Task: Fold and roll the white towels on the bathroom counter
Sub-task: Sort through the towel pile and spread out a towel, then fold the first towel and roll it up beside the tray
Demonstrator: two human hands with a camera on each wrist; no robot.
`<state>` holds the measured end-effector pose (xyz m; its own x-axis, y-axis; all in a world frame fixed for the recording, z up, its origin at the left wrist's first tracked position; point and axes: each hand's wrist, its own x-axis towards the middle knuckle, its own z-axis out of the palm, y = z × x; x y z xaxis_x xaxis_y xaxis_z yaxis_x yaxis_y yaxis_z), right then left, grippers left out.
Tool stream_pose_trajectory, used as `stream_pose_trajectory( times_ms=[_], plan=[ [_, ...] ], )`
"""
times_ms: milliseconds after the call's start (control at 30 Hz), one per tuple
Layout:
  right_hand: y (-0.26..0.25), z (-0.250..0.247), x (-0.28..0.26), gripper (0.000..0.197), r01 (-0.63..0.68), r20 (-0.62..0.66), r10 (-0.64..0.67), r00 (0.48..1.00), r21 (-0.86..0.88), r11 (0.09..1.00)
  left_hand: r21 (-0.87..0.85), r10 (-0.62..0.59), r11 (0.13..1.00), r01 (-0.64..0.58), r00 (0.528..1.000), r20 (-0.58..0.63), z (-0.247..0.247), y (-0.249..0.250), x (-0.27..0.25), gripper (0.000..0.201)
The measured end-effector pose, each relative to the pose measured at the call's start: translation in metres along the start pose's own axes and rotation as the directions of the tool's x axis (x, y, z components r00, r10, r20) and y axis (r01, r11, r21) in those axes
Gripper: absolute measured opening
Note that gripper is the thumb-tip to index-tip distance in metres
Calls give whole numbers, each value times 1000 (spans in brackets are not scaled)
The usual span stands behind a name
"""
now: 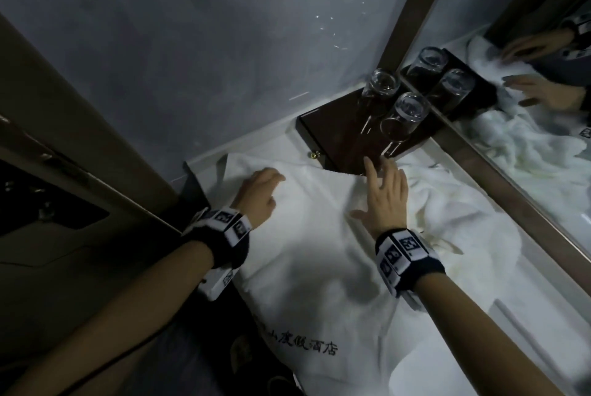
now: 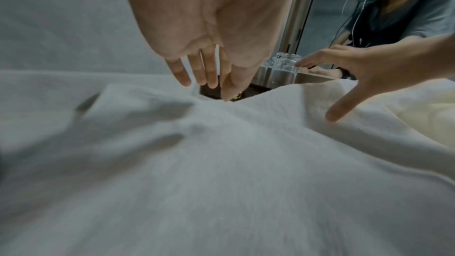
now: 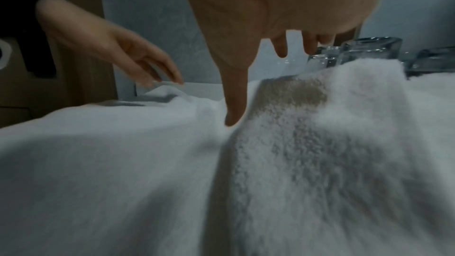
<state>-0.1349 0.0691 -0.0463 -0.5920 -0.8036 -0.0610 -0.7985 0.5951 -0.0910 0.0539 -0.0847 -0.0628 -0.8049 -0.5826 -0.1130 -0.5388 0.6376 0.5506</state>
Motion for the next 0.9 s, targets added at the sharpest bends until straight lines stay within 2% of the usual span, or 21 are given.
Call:
stream_pose_trajectory(
  times_ms=[67, 167, 233, 333, 367, 433, 533, 600, 667, 767, 800, 833, 900],
  plan=[
    [-3, 6, 14, 111, -66, 64, 67, 996, -20, 998, 6, 13, 1000, -13, 999, 52, 7, 8, 23, 50],
    [-9, 19, 17, 101, -183, 107, 182, 977, 0, 983, 110, -19, 994, 3, 989, 146, 17, 12, 51, 71],
    [-8, 28, 15, 94, -189, 116, 186, 976, 13, 982, 277, -61, 961, 2, 977, 204, 18, 11, 66, 87],
    [-1, 35, 10, 97, -148, 120, 139, 983, 69, 987, 445, -165, 895, 12, 938, 306, 13, 11, 80, 102],
    [0, 35, 8, 100, -117, 135, 108, 985, 59, 991, 471, -182, 882, 3, 924, 335, 12, 12, 83, 99],
    [1, 34, 5, 102, -49, 176, 45, 983, 18, 999, 465, -185, 885, -16, 905, 384, 11, 15, 81, 75],
    [-2, 27, 4, 101, 37, 262, -49, 964, 51, 998, 325, -146, 946, -9, 882, 447, 12, 12, 70, 47],
    [-6, 25, 2, 110, 123, 333, -119, 935, 9, 992, 243, -118, 970, 0, 874, 471, 9, 6, 60, 47],
    [-12, 27, -2, 109, 192, 418, -156, 895, -44, 980, 200, -96, 980, -6, 863, 496, 4, -1, 51, 46],
    [-21, 31, -1, 83, 125, 546, -90, 833, -26, 992, 219, -66, 974, -62, 846, 530, -3, -5, 39, 37],
    [-23, 30, 0, 73, 138, 576, -88, 812, -43, 990, 226, -73, 972, -59, 843, 534, -6, -4, 35, 32],
    [-25, 30, 1, 63, 164, 602, -99, 792, -55, 985, 224, -86, 973, -49, 828, 554, -9, -4, 31, 39],
    [-25, 29, 0, 52, 204, 623, -134, 771, -42, 978, 293, -111, 950, -107, 762, 638, -12, -4, 21, 66]
  ],
)
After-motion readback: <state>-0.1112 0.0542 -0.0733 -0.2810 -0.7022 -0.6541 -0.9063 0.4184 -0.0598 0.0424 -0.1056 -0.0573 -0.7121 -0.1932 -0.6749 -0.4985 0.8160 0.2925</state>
